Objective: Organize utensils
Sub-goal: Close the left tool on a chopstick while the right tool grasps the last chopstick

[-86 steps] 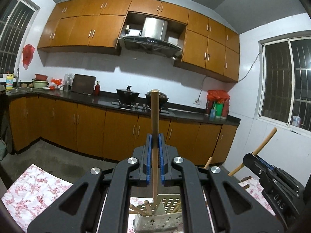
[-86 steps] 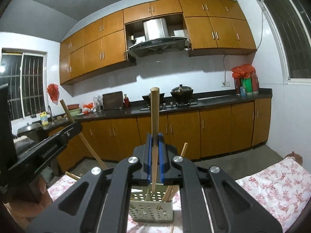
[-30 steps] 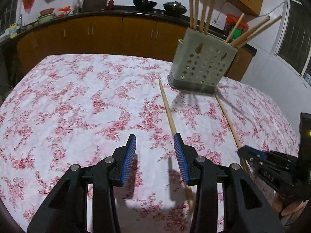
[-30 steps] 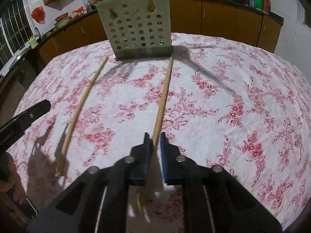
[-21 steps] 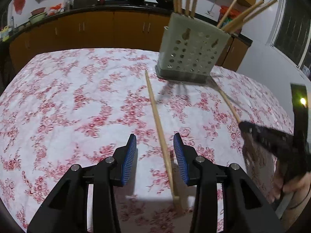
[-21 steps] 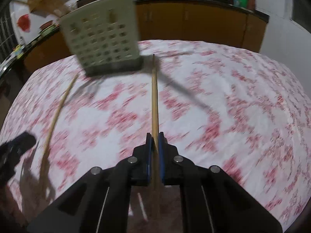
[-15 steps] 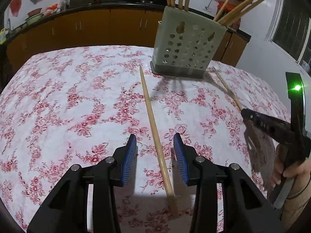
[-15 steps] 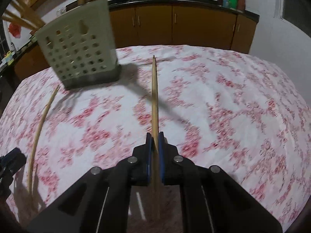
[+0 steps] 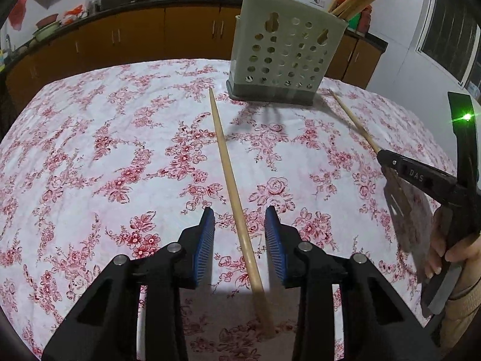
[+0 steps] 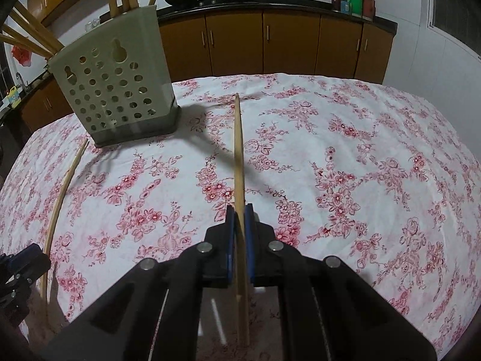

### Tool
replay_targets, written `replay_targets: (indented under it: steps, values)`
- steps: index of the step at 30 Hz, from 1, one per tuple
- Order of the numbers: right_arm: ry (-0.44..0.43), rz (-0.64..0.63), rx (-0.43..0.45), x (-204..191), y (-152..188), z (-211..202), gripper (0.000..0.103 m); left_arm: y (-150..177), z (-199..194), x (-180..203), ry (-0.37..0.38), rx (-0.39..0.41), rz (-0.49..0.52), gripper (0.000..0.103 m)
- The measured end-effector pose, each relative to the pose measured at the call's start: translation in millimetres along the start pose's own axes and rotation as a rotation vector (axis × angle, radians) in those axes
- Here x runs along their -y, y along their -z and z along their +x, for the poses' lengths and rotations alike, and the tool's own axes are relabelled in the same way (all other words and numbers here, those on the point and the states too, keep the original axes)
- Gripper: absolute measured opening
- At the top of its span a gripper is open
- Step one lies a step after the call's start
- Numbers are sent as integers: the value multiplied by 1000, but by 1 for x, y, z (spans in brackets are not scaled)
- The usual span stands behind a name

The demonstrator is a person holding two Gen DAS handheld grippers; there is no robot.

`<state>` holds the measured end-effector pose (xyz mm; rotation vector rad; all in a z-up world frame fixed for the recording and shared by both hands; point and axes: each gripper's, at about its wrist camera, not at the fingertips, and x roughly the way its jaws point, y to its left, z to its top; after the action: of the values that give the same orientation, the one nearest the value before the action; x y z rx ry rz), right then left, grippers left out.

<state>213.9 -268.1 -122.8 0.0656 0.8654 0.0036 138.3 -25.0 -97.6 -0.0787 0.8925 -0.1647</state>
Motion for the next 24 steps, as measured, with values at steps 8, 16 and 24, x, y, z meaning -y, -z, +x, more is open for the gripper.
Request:
replay_targets:
  steps: [8, 16, 24]
  values:
    - [4, -3, 0, -1, 1, -2, 9, -5, 5, -3, -66, 1, 33, 8]
    - [14, -22, 1, -6, 0, -1, 9, -26, 15, -43, -135, 10, -34, 8]
    - [2, -35, -1, -10, -1, -1, 10, -33, 16, -61, -127, 23, -82, 8]
